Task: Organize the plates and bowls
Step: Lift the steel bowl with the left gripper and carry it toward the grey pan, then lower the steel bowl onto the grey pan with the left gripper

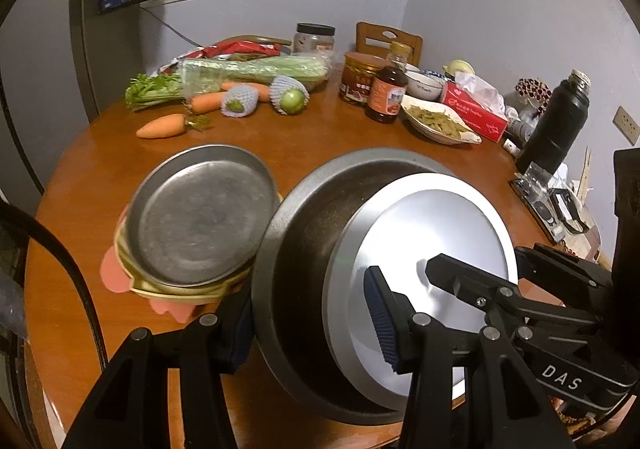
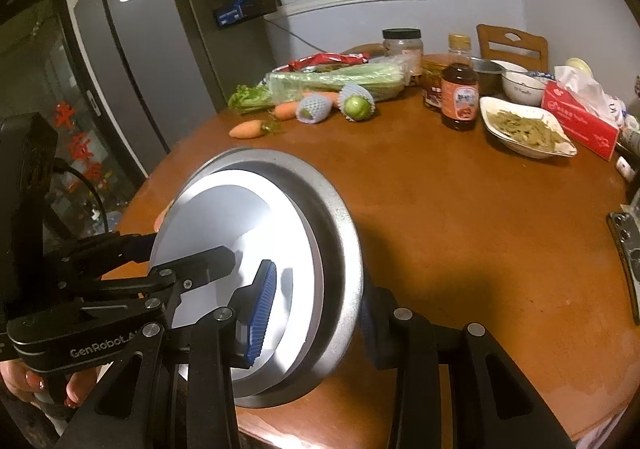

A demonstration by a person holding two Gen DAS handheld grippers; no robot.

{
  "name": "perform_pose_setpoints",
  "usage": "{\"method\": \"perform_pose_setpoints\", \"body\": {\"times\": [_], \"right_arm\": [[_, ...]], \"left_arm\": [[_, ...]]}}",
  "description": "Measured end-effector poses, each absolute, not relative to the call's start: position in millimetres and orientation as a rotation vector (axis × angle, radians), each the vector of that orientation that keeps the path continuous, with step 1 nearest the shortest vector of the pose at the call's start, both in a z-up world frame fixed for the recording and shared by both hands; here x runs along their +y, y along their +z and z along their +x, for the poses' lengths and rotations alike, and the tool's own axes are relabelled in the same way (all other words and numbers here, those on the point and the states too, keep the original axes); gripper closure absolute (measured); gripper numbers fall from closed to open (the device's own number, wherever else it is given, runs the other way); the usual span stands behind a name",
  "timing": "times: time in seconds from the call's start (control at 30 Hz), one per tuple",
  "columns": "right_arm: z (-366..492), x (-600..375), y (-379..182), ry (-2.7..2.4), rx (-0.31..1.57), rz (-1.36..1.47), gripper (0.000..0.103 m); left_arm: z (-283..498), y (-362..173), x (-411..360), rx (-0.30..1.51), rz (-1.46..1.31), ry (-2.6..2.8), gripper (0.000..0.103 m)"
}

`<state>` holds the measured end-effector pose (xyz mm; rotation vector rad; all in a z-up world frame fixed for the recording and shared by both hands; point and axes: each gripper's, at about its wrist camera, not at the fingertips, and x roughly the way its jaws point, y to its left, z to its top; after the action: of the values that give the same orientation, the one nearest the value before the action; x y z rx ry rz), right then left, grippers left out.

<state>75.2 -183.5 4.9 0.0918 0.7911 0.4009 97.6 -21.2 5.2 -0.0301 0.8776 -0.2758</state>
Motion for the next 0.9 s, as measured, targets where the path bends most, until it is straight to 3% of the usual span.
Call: {"method": "perform_pose_setpoints", "body": {"times": [0.9], "right_arm": [[128.4, -111.2, 23.1, 0.486, 0.79, 0.047, 0.063]], "left_arm": [[133.8, 19.1, 47.3, 0.852, -0.098, -0.184, 0.053]]}}
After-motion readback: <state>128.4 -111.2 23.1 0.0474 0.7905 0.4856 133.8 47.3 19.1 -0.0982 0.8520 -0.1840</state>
